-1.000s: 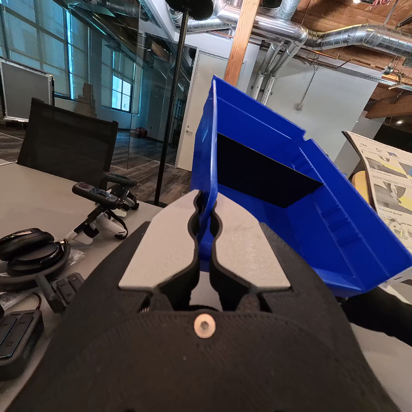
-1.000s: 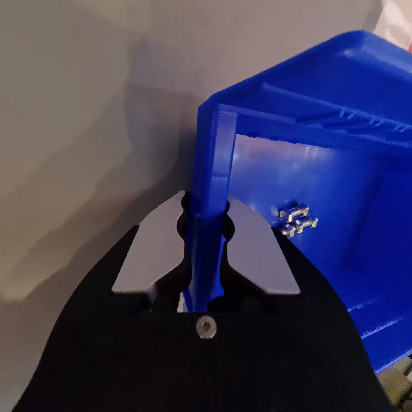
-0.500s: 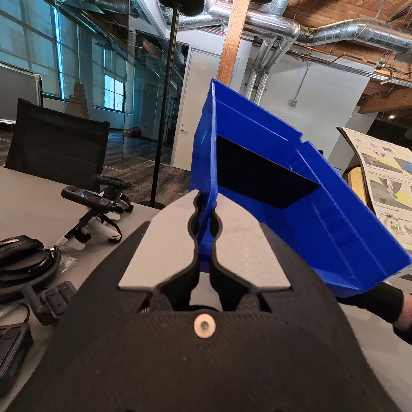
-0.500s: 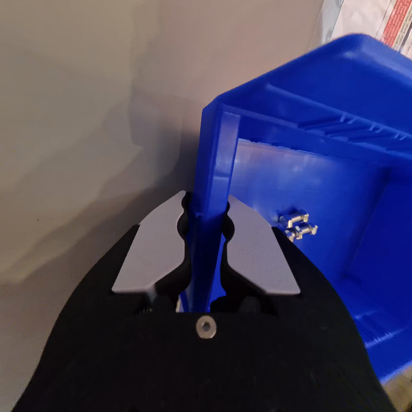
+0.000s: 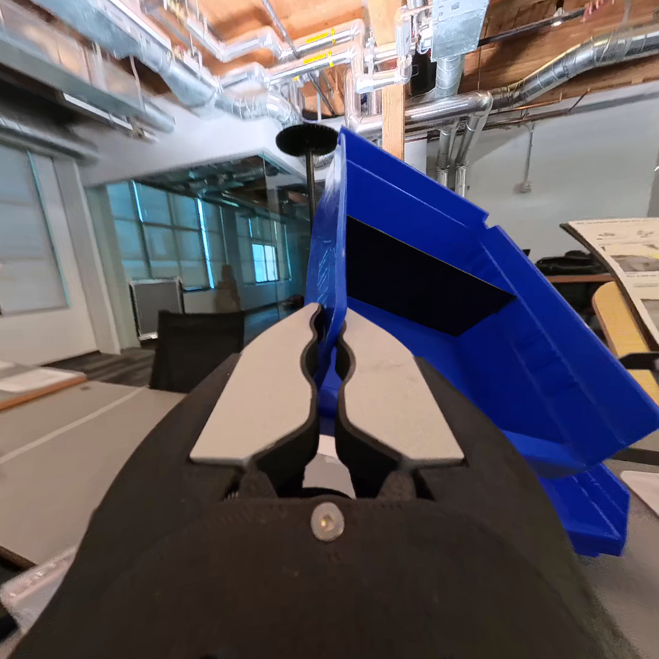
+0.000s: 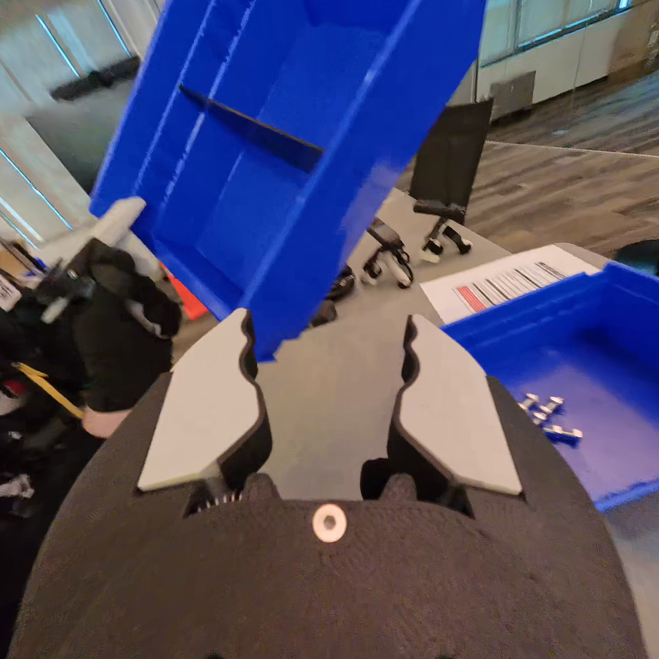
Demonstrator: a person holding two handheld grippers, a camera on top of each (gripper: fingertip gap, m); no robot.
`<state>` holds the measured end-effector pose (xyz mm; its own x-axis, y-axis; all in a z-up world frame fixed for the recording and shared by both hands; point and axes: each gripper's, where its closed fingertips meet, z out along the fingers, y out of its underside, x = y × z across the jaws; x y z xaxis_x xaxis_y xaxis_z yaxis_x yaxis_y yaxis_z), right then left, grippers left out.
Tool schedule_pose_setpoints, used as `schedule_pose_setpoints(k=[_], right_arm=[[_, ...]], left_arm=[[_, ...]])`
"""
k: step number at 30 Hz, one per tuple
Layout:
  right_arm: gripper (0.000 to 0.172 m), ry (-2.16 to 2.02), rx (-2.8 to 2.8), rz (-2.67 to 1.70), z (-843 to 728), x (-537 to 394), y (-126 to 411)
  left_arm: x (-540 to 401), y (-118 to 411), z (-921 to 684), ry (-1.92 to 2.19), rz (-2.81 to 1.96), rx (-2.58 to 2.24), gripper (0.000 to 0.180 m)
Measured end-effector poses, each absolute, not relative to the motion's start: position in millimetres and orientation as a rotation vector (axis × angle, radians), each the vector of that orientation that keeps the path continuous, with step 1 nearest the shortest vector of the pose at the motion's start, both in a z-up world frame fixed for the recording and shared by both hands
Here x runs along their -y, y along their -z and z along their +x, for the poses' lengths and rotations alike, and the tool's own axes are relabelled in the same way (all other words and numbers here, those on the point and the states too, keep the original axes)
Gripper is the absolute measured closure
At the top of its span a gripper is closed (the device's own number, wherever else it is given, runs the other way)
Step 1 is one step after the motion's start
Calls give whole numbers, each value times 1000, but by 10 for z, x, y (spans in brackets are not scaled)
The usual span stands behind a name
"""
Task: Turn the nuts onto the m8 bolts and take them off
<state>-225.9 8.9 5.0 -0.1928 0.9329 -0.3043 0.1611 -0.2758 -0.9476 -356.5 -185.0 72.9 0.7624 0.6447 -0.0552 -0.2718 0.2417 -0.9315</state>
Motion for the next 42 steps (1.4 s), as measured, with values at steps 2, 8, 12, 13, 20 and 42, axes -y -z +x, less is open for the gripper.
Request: schedule_pose_setpoints(k=[2, 8, 12, 13, 20, 42], right_arm=[[87, -1586, 1268, -1446, -2252, -74, -115], [126, -1669, 1238, -1580, -2196, -101, 58], [157, -1513, 1145, -1657, -2037, -376, 216], [161, -1495, 1105, -1657, -1975, -454, 194], [164, -1302, 1062, -1531, -1204, -787, -324], [163, -362, 698, -2203, 3708, -2488, 1237]], left_arm=[[1735, -836, -3294, -721, -1173, 338, 177], [1330, -951, -2517, -842, -1182, 183, 177], [1176, -939, -2090, -902, -1141, 82, 175], [1136, -944, -1956, -887, -1114, 40, 174], [956, -1133, -1189, -590, -1044, -125, 156], [-1301, 744, 2248, 987, -1471, -376, 143]])
